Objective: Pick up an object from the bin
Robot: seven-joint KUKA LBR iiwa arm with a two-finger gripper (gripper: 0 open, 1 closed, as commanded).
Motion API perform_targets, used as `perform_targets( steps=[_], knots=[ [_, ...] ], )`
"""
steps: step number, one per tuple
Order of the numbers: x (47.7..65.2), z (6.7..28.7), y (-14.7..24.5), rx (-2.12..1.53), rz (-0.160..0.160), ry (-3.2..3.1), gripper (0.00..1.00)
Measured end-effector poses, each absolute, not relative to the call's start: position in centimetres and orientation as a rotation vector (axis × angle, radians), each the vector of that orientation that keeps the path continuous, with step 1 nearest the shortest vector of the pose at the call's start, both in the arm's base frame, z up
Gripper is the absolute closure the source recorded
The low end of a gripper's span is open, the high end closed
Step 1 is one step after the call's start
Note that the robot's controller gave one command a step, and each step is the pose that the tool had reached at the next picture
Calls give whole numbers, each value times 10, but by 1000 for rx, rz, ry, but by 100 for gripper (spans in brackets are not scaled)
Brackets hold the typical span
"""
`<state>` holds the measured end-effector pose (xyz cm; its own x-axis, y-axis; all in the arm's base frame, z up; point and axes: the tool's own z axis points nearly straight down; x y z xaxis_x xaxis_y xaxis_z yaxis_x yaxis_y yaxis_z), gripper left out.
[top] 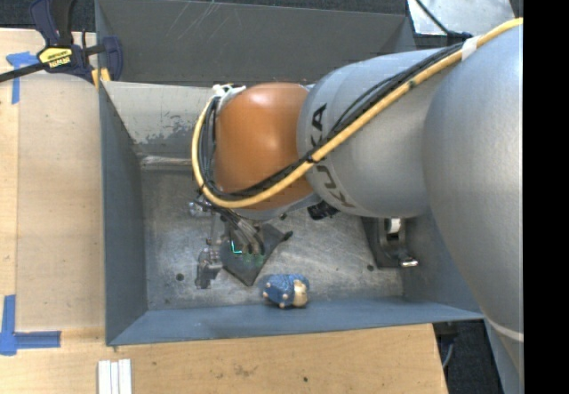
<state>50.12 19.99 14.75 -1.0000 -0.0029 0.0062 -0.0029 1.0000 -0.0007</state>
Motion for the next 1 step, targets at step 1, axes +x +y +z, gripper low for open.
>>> perform_targets(
  steps=[1],
  knots=[
    [517, 93, 128, -524, 6, -3095, 0]
  ],
)
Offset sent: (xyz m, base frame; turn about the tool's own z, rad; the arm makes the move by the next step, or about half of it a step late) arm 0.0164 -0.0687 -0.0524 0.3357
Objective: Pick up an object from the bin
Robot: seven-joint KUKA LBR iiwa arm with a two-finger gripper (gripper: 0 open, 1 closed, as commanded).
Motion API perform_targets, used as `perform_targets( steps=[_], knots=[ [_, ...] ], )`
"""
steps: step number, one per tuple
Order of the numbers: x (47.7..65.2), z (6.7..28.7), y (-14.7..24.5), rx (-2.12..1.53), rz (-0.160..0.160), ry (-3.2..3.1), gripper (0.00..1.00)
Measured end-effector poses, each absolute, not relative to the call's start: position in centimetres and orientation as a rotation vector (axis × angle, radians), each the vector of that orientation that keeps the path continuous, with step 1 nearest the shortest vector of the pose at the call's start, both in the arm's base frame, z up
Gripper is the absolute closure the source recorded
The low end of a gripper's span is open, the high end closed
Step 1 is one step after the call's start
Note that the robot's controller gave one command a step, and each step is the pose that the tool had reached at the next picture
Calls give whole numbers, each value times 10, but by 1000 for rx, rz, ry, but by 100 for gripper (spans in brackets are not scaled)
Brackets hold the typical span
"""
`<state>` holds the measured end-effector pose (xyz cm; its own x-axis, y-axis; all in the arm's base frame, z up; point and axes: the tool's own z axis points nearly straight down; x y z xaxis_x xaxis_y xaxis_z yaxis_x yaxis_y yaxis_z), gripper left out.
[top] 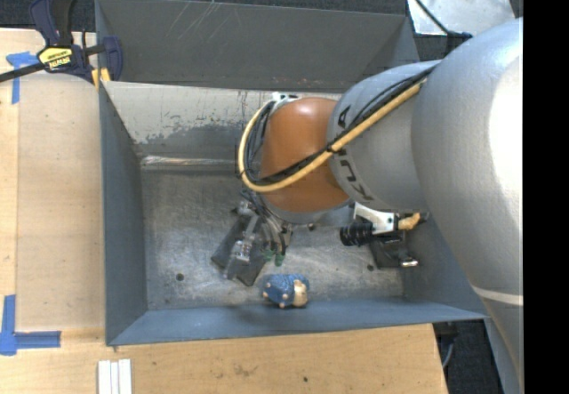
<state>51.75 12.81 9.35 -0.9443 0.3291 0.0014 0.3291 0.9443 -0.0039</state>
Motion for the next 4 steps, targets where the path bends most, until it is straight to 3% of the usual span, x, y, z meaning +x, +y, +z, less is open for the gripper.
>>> perform_targets(
  steps=[1, 2, 3, 4],
  knots=[
    [496, 78, 88, -614, -3, -3086, 0],
    [501, 82, 88, -619, -8, -3099, 100],
    [551, 76, 26, -432, -18, -3114, 100],
    [554, 256, 22, -181, -1, -3149, 100]
  ],
)
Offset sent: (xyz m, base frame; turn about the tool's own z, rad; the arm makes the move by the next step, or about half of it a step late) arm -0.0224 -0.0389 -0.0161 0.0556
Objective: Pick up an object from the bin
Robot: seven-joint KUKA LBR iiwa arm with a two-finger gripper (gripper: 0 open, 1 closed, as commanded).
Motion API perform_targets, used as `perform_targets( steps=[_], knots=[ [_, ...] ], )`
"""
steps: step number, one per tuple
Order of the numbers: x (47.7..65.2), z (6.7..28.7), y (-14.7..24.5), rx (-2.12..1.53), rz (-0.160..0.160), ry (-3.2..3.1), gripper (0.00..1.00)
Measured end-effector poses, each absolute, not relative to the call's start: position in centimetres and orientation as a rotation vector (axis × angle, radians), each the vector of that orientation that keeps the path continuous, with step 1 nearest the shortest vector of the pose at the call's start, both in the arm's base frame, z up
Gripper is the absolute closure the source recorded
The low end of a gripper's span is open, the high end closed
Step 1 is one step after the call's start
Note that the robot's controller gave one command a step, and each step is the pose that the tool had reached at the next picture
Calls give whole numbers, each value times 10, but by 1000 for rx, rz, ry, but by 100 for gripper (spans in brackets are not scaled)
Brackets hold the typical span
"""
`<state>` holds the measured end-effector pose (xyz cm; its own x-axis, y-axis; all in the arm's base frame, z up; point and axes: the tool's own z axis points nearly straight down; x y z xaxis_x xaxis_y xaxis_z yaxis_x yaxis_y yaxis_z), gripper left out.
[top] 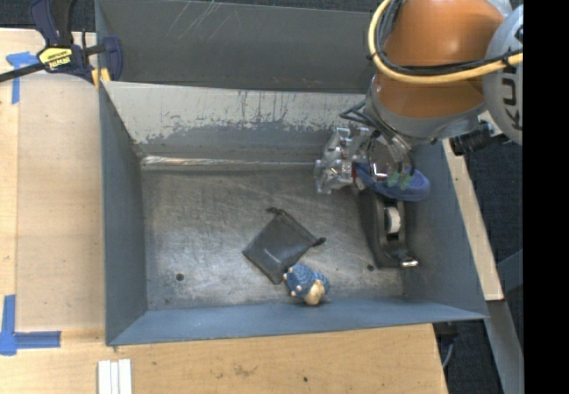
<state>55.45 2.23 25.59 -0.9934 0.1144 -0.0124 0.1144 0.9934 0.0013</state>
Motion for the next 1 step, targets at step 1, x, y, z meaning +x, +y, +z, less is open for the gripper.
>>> perform_targets(
  steps=[1],
  knots=[
    [553, 251, 22, 183, 1, 3133, 0]
  ],
)
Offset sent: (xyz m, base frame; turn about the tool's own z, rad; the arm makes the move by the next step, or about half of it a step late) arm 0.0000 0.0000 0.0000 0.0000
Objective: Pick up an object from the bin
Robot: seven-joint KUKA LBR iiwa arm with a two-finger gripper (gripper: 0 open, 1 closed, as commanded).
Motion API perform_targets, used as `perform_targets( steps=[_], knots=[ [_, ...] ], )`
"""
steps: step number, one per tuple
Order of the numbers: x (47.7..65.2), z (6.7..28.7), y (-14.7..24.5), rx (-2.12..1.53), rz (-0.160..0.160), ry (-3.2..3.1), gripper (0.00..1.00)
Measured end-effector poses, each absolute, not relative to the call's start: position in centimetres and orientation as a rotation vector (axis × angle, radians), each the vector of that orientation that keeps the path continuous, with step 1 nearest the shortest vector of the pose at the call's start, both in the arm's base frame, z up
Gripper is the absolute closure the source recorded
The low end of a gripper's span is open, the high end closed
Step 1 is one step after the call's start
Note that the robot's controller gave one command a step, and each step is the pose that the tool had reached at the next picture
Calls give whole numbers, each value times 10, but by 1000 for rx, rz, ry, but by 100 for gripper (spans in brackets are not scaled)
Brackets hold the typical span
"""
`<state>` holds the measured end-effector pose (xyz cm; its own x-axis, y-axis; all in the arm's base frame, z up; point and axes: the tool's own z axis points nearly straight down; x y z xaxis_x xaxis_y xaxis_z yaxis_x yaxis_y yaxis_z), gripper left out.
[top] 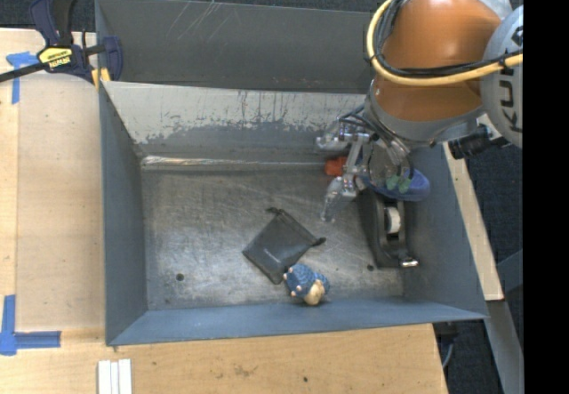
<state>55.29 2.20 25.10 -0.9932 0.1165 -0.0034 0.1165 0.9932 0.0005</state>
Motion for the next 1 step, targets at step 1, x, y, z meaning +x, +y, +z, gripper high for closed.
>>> perform_targets(
  steps=[1],
  knots=[
    [530, 88, 41, -53, 8, 3132, 0]
  ],
)
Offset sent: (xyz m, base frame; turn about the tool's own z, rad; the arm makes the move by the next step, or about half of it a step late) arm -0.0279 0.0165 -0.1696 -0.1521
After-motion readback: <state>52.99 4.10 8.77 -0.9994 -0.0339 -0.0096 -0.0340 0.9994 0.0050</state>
